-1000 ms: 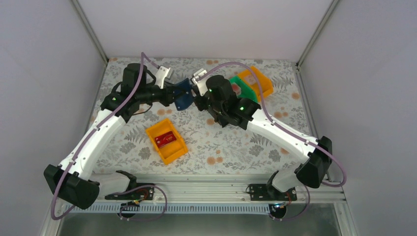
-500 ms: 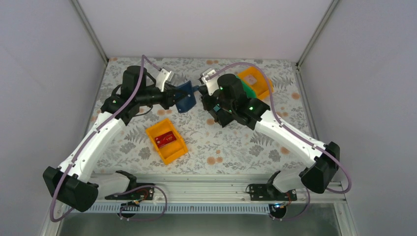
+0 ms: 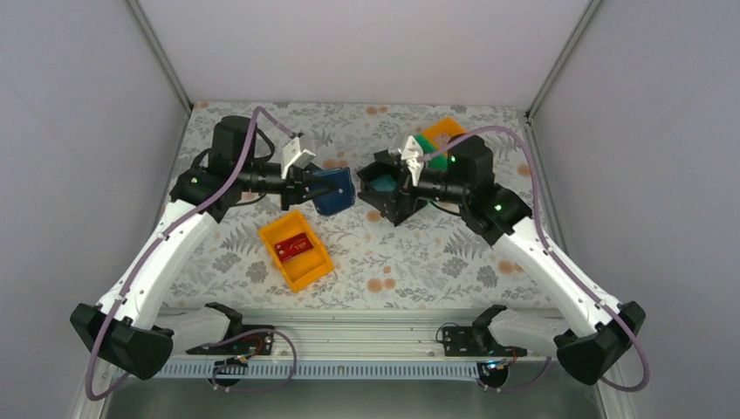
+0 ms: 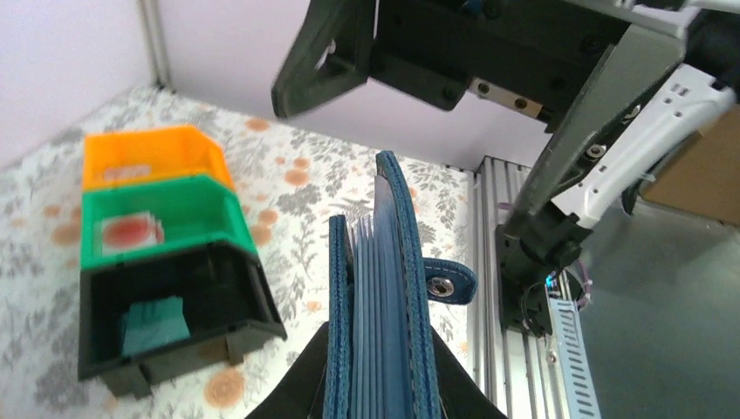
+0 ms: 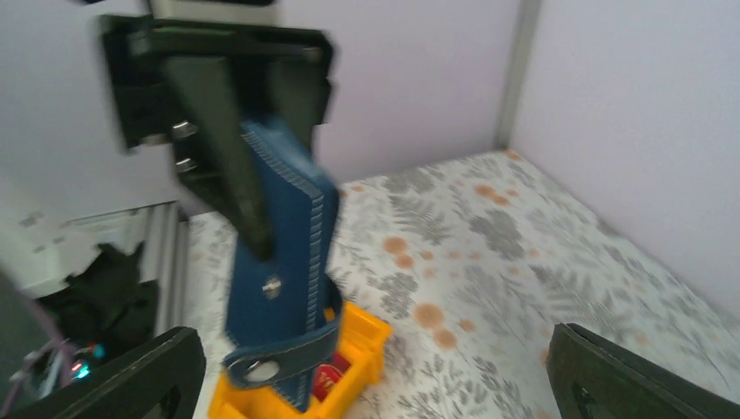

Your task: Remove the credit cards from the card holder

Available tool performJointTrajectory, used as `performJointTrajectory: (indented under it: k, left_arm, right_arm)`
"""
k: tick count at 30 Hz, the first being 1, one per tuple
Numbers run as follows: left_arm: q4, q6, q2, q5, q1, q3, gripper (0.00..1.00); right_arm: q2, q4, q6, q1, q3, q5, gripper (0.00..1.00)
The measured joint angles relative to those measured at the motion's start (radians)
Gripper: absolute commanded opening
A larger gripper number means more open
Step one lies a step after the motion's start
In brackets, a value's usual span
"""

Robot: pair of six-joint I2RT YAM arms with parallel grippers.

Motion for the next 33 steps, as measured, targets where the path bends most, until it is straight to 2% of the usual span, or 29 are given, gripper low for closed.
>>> performJointTrajectory:
  k: [4,10,18,25,31,33]
  left_arm:
    - [-0.062,0.106,0.011,0.055,0.0,0.07,0.03]
    - [-0.117,0.198,0.033,0.151,0.0,0.142,0.02]
    - [-0.244,0.367,0.066,0.214,-0.001,0.22,0.02]
    - [-0.263,0.387,0.077,0.232,-0.018,0.227,0.02]
    - [-0.261,0.373,0.083,0.238,-0.026,0.227,0.03]
    - [-0.251,0.354,0.081,0.243,-0.026,0.227,0.03]
  right_arm:
    - [-0.059,0.018,-0.048,0.0,-0.049,-0.117,0.99]
    - [-0.036,0.021,-0.056,0.0,-0.098,-0.105,0.93]
    - [-0.018,0.047,-0.093,0.001,-0.108,-0.121,0.91]
    - [0.042,0.075,-0.093,0.024,-0.086,-0.129,0.85]
    - [0.081,0.063,-0.106,0.041,-0.055,-0.192,0.85]
    - [0.098,0.044,-0.12,0.043,-0.03,-0.202,0.79]
